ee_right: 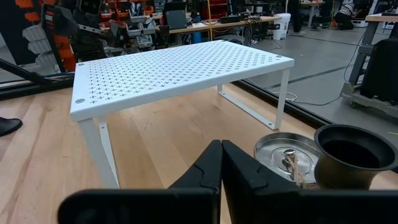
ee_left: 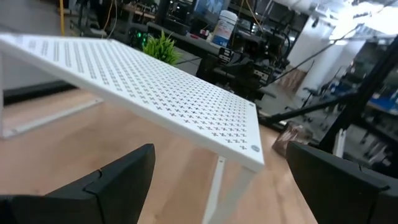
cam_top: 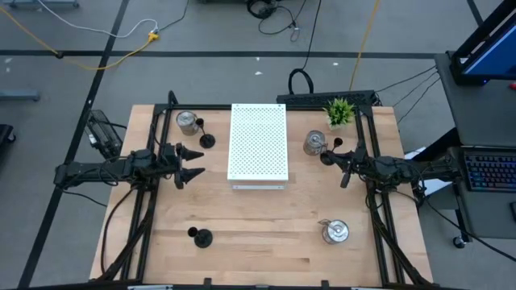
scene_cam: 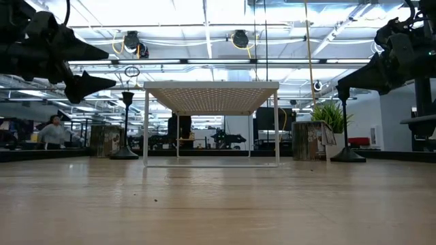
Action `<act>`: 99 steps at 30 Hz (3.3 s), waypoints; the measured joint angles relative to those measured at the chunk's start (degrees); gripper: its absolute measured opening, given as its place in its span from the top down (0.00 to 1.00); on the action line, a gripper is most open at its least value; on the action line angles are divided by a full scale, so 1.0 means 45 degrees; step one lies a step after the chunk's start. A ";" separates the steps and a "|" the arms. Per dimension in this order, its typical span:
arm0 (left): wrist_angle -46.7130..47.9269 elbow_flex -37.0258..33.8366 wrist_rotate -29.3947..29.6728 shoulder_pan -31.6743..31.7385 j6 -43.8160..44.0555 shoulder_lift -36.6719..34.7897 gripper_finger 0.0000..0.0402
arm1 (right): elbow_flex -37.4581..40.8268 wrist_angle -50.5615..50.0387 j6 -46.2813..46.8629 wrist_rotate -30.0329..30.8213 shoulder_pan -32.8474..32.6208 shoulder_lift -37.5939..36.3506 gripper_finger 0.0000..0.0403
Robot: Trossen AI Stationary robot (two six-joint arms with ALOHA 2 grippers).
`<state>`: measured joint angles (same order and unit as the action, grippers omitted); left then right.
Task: Pick & Place candle stick holders
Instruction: Put the top left black candle holder on the shelf
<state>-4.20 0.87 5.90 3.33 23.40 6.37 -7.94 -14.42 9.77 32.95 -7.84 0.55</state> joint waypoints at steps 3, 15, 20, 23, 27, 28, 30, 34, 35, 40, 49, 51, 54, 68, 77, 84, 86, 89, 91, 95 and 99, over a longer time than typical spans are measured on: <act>0.0004 0.0001 -0.0001 0.0000 0.0719 0.0001 0.09 | 0.0001 -0.0001 0.0000 0.0000 -0.0002 0.0000 1.00; -0.0029 -0.0001 0.0004 0.0000 0.2010 0.0001 0.09 | -0.0001 -0.0003 -0.0639 0.0000 0.0001 0.0002 1.00; -0.1352 -0.0001 0.0046 0.0000 0.3083 0.0001 0.09 | 0.0003 -0.0001 -0.1326 0.0000 0.0001 -0.0001 1.00; -0.3135 0.0051 0.0134 -0.0016 0.3243 0.0001 0.09 | -0.0001 0.0002 -0.1328 0.0000 0.0001 -0.0003 1.00; -0.3943 0.0933 0.0639 -0.0145 0.1875 0.0019 0.09 | -0.0002 0.0002 -0.1328 0.0000 0.0001 0.0002 1.00; -0.3775 0.1299 0.0905 -0.0185 0.1530 0.0128 0.09 | -0.0002 0.0002 -0.1328 0.0003 -0.0001 0.0002 1.00; -0.3030 0.2084 0.1417 -0.0199 0.1020 0.0521 0.09 | -0.0002 0.0002 -0.1328 0.0001 0.0001 0.0000 1.00; -0.0499 0.4033 0.2255 -0.0199 0.1080 0.1931 0.09 | -0.0002 0.0002 -0.1328 0.0000 -0.0004 0.0002 1.00; 0.0240 0.4545 0.2423 -0.0199 0.1270 0.2378 0.09 | -0.0002 0.0002 -0.1328 0.0000 -0.0001 0.0002 1.00; 0.3422 0.7023 0.2977 0.0044 0.2220 0.4690 0.09 | 0.0002 0.0006 -0.1328 0.0000 0.0000 0.0001 1.00; 0.7964 1.0984 0.3042 0.1950 0.2205 0.7894 0.09 | 0.0003 0.0005 -0.1328 0.0005 -0.0002 0.0002 1.00; 0.8881 1.1681 0.3044 0.2585 0.2200 0.8398 0.09 | -0.0002 0.0002 -0.1328 0.0005 0.0001 -0.0003 1.00; 1.0016 1.2344 0.2871 0.3521 0.2236 0.9044 0.09 | 0.0002 0.0002 -0.1328 0.0005 0.0000 0.0000 1.00; 1.2051 1.2661 -0.0132 0.7952 0.2207 1.1157 0.09 | -0.0002 0.0002 -0.1328 0.0005 0.0001 0.0002 1.00; 1.1200 1.2656 -0.0239 0.8791 0.1582 1.1683 0.09 | -0.0002 0.0006 -0.1323 0.0005 -0.0003 -0.0003 1.00; 0.9933 1.2656 -0.0205 0.8791 0.1446 1.1681 0.09 | -0.0002 0.0006 -0.1323 0.0000 0.0001 0.0002 1.00; 0.9849 1.2656 -0.0317 0.8750 0.1457 1.1678 0.09 | -0.0002 0.0006 -0.1323 0.0000 0.0000 -0.0002 1.00; 0.9928 1.2656 -0.0885 0.8531 0.1481 1.1678 0.09 | -0.0001 0.0006 -0.1323 0.0002 -0.0001 -0.0001 1.00; 1.0013 1.2656 -0.1251 0.8279 0.1481 1.1678 0.09 | -0.0002 0.0006 -0.1323 0.0000 -0.0003 0.0002 1.00; 1.0330 1.2656 -0.1403 0.7548 0.1707 1.1678 0.09 | -0.0002 0.0006 -0.1323 0.0005 -0.0003 0.0002 1.00; 1.1329 1.2656 -0.1227 0.6739 0.1773 1.1668 0.09 | 0.0000 0.0006 -0.1323 0.0005 0.0000 0.0002 1.00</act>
<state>46.78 57.82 0.38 33.66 31.38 58.87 -7.94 -14.39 3.81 32.97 -7.84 0.56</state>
